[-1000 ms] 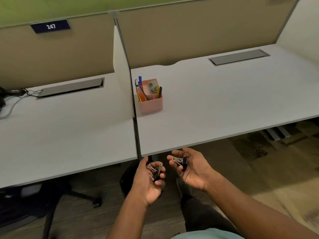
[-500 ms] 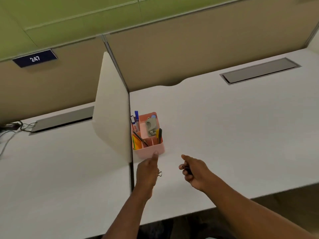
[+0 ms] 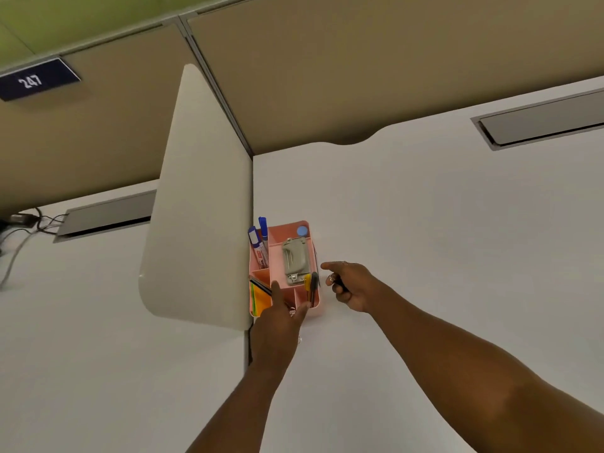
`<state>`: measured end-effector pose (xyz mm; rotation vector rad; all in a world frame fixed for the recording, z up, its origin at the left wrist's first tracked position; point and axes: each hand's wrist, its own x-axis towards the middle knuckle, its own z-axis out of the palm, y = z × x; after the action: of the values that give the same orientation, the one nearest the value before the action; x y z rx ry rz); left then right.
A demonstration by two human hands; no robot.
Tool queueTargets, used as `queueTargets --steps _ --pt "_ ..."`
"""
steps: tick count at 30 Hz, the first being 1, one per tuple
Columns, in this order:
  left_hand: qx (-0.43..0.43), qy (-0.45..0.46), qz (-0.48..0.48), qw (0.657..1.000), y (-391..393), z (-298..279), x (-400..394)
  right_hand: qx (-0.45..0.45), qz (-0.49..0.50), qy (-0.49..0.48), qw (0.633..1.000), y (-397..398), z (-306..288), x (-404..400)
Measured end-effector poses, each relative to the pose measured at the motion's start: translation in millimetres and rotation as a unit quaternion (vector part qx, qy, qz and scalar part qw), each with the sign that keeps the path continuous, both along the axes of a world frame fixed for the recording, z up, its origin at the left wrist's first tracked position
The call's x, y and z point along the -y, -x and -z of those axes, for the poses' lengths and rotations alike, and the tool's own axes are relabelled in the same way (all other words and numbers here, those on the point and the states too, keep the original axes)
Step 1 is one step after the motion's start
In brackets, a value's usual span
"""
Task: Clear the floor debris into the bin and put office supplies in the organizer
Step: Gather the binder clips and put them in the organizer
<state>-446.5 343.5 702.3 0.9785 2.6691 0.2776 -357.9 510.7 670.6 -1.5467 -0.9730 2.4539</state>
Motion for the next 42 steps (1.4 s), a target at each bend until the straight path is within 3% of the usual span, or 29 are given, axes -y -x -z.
queueTargets --steps 19,31,35,38,40,42 --pt "0.016 0.024 -0.035 0.999 3 8 -7 -0.022 -0.068 0.018 0.997 16 24 -18" --pt "0.028 0.025 -0.036 0.999 3 10 -8 0.0 -0.037 -0.006 0.999 -20 22 -42" --pt "0.03 0.027 -0.041 0.998 2 8 -8 0.04 0.002 -0.099 0.994 -21 9 -43" --pt "0.033 0.024 -0.044 0.998 2 8 -8 -0.002 0.027 -0.16 0.987 -11 -14 -41" --pt "0.041 0.02 -0.051 0.998 1 7 -9 -0.022 -0.019 -0.189 0.981 -1 -29 -35" --pt "0.053 0.009 -0.065 0.996 1 5 -11 0.016 -0.094 -0.263 0.96 9 -40 -27"
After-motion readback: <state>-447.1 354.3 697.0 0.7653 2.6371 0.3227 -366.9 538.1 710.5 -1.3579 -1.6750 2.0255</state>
